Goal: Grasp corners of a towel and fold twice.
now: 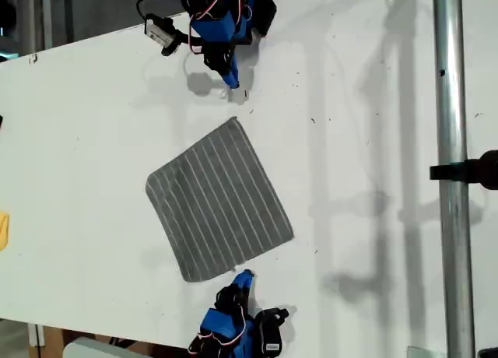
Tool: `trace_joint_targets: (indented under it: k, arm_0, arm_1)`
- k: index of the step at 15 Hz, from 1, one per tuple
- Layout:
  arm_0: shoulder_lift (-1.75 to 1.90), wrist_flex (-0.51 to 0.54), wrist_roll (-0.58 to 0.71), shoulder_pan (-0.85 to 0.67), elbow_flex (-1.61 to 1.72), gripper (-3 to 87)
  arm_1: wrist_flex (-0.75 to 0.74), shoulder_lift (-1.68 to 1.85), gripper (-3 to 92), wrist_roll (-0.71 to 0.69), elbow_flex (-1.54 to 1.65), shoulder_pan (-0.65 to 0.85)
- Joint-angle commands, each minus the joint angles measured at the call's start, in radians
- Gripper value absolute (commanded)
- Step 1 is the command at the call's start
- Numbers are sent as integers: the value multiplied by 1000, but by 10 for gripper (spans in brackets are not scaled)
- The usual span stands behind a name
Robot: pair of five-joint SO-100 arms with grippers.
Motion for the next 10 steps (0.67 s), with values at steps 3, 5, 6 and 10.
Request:
trace_joint_targets:
  k: [3, 5, 6, 10]
  arm_0:
    - [-35, -11, -100, 18, -133, -29]
    - [-391, -86, -89, 29, -360, -29]
    - [-614, -126, -58, 34, -508, -29]
    - [-1172, -212, -6, 94, -917, -29]
  arm_1:
    - [37, -140, -3, -55, -253, -14]
    - [8, -382, -3, -147, -434, 29]
    - [-17, -492, -3, -195, -503, 48]
    - [-63, -925, -3, -347, -798, 83]
